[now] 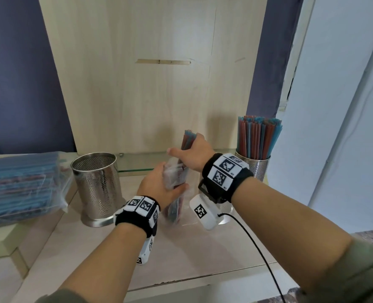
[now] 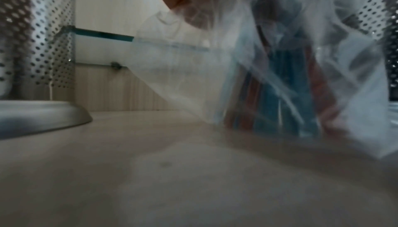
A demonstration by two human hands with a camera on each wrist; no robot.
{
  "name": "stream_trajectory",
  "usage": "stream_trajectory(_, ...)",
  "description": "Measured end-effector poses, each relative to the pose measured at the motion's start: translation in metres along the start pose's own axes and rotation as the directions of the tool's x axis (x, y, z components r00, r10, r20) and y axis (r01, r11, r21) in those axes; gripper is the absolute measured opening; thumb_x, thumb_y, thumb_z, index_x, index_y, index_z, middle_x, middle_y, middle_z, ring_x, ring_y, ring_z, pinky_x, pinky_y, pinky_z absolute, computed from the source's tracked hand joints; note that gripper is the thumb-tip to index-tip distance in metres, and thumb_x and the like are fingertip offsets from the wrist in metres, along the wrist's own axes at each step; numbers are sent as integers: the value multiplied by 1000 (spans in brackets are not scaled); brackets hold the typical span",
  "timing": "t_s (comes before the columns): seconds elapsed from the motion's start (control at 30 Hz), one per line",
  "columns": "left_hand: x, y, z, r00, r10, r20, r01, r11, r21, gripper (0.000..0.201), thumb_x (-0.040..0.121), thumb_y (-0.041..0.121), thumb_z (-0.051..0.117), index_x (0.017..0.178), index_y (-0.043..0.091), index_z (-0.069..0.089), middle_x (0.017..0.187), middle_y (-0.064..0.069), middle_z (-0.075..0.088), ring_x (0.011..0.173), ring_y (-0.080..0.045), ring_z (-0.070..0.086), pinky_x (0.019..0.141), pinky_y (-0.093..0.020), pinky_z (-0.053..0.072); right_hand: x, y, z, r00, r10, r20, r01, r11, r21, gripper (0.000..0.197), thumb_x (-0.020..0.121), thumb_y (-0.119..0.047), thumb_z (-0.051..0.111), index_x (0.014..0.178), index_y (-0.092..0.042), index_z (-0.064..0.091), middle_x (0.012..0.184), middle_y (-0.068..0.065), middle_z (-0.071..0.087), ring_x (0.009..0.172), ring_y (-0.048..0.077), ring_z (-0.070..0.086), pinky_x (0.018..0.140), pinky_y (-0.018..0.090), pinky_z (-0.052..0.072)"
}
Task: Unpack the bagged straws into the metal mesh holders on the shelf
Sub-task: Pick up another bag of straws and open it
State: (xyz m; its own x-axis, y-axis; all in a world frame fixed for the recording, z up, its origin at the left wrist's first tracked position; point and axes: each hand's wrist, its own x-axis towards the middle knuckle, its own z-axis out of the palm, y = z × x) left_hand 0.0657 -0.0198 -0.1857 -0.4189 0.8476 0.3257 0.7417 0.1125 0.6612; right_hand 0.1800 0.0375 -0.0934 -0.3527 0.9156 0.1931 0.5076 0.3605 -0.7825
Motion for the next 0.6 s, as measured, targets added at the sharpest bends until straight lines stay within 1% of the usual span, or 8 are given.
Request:
stream_trajectory(0.07,-1,2,0,1000,8,3,-8,1000,-11,78,68,56,79,129,21,46,119,2,61,105,-21,60,89,-33,50,8,3,6,997,44,-64,-40,997,71,72,66,-54,79,115,-11,49,100,3,62,90,21,63,80,36,54)
stream_trajectory(0.13,-2,2,2,1000,19,5,-19,999,-31,80,67,55,81,130,20,46,117,6,58,107,-20,58,91,-32,49,14,2,9,996,67,-61,-58,987,149,61,61,-55,79,97,-13,53,83,2,61,72,19,61,64,30,50)
stream_trajectory(0.23,-1,3,3,1000,-4,8,5,997,-72,84,63,56,83,129,21,44,119,3,62,105,-20,60,92,-39,52,17,0,6,997,77,-6,-72,956,286,35,74,-35,80,77,-15,52,69,-2,56,56,11,53,52,21,43)
stream_trajectory(0.3,-2,4,3,1000,-18,-4,17,994,-109,94,60,53,85,136,21,39,124,1,62,107,-20,60,94,-38,52,16,0,4,999,50,-10,-45,948,315,27,78,-27,78,77,-16,54,68,-4,56,58,10,54,53,19,44)
stream_trajectory(0.4,-4,5,1,999,3,-42,-9,990,-140,106,60,49,87,143,19,29,131,0,57,113,-20,57,94,-31,47,12,-1,9,995,-49,-92,79,935,347,18,80,-19,76,89,-14,60,76,-5,58,70,13,57,59,18,45)
stream_trajectory(0.5,-4,3,1,998,8,-64,-17,992,-127,109,60,48,88,145,18,27,135,-2,55,118,-22,55,96,-32,47,5,-1,17,983,-127,-135,173,889,423,25,82,-17,73,103,-18,60,90,-6,61,78,7,58,70,14,48)
stream_trajectory(0.53,-3,1,2,998,2,-67,-11,992,-127,109,60,46,88,145,17,27,135,-3,55,118,-22,55,96,-33,47,3,1,20,979,-130,-156,187,874,448,26,81,-18,74,103,-19,59,93,-5,63,81,8,59,74,17,49)
stream_trajectory(0.6,-2,0,3,998,-15,-62,6,991,-135,108,57,45,87,144,17,29,130,-2,58,113,-22,58,95,-35,49,2,5,27,979,-98,-178,171,869,465,26,79,-19,76,99,-19,59,88,-5,63,77,9,60,72,18,50)
